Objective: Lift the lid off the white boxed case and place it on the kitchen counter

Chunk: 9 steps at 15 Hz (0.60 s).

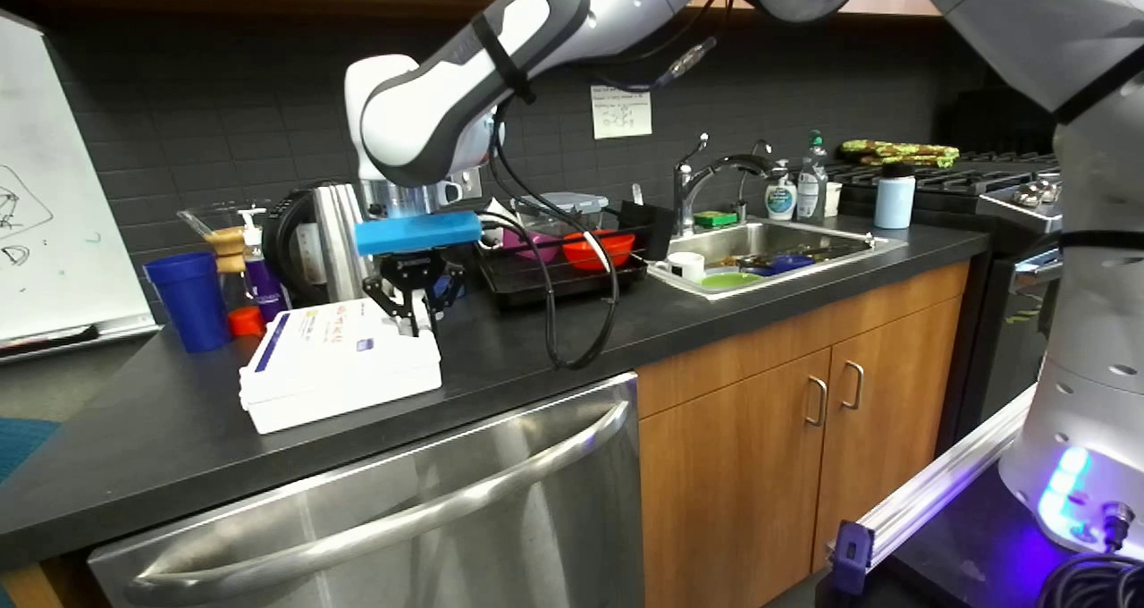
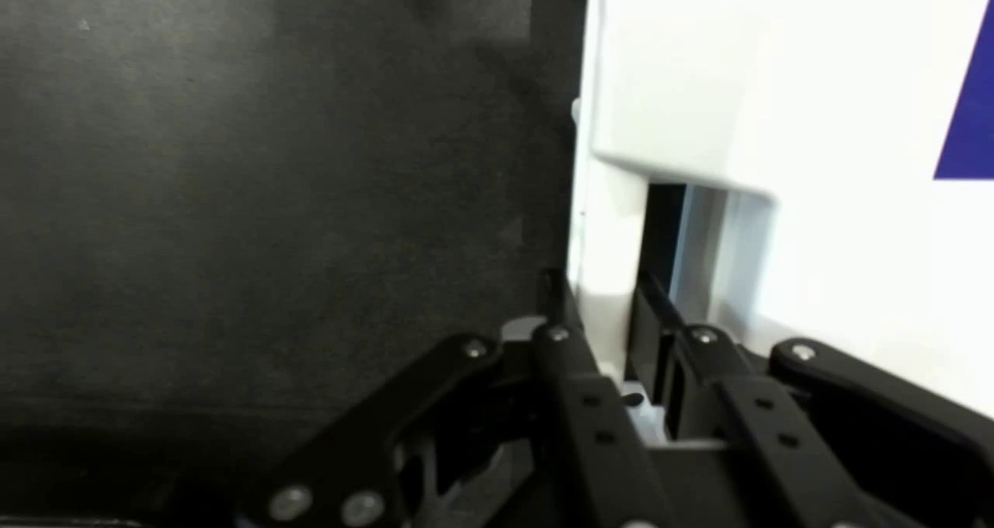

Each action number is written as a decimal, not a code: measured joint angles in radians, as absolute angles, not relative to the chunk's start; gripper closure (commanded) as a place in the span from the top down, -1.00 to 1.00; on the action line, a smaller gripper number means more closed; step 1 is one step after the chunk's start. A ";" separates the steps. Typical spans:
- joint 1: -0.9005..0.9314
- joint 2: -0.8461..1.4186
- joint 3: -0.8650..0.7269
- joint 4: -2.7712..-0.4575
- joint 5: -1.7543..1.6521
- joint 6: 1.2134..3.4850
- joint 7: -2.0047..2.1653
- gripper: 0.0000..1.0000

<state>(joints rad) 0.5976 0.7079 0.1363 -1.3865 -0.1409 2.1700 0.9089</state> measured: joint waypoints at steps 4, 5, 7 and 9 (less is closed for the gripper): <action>0.598 0.706 0.136 -1.386 -0.145 2.170 0.909 -0.89; 0.599 0.705 0.136 -1.386 -0.148 2.170 0.909 -0.89; 0.601 0.699 0.136 -1.381 -0.155 2.171 0.909 -0.89; 0.602 0.686 0.137 -1.378 -0.160 2.172 0.909 -0.89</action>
<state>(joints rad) 0.6023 0.6860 0.1373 -1.3778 -0.1599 2.1716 0.9089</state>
